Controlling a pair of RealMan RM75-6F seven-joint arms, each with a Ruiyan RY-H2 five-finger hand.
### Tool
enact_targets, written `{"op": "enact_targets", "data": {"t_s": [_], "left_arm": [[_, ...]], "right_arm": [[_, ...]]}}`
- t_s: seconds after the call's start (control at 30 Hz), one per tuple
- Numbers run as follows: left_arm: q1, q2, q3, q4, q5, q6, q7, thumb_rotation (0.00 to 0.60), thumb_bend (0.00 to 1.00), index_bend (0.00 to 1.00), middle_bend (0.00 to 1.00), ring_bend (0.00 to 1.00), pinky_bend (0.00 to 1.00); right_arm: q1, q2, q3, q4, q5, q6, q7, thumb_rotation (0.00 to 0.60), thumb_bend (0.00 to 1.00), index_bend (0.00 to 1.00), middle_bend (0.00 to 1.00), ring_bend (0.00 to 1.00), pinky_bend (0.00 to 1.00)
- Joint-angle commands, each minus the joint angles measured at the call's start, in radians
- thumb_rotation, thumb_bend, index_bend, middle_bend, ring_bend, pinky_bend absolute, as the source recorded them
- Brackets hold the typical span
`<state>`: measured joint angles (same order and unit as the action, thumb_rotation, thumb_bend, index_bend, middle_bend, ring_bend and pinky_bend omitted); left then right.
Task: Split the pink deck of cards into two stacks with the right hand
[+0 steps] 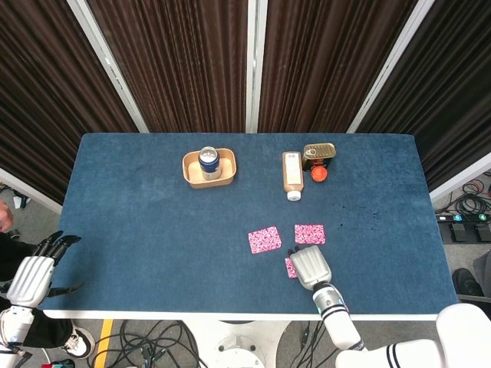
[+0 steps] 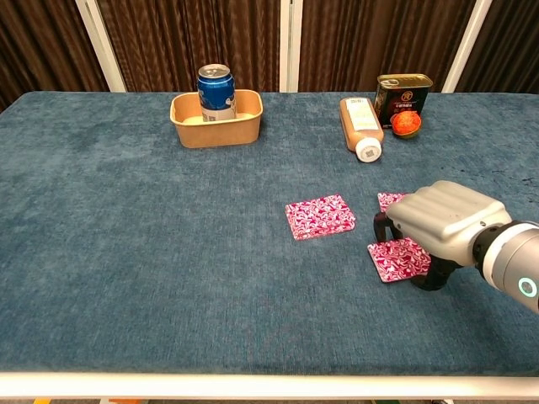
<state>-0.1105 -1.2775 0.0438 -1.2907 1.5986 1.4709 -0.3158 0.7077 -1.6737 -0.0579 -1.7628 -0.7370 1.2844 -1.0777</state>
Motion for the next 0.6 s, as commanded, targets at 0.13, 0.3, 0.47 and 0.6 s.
{"op": "enact_targets", "data": {"t_s": [0.13,0.3,0.47,0.6], "left_arm": [[0.0,0.001,0.0,-0.002,0.001,0.001,-0.001,0.6,0.0,0.17,0.16,0.07,0.16],[0.0,0.002,0.001,-0.004,0.002,0.001,-0.003,0.6,0.0,0.17,0.16,0.07,0.16],[0.002,0.004,-0.001,-0.006,0.001,0.006,-0.003,0.6,0.0,0.17,0.16,0.07,0.16],[0.002,0.006,-0.001,-0.007,0.0,0.006,-0.003,0.6,0.0,0.17,0.16,0.07,0.16]], "right_arm": [[0.0,0.013,0.005,-0.004,0.017,-0.021,-0.002,0.6,0.16,0.28,0.3,0.7,0.82],[-0.003,0.029,0.006,-0.017,0.014,-0.021,0.002,0.6,0.15,0.21,0.26,0.7,0.82],[-0.009,0.068,0.011,-0.06,-0.004,-0.017,0.023,0.6,0.14,0.17,0.23,0.7,0.82],[-0.031,0.144,0.015,-0.134,-0.093,0.016,0.091,0.6,0.13,0.17,0.24,0.7,0.82]]}}
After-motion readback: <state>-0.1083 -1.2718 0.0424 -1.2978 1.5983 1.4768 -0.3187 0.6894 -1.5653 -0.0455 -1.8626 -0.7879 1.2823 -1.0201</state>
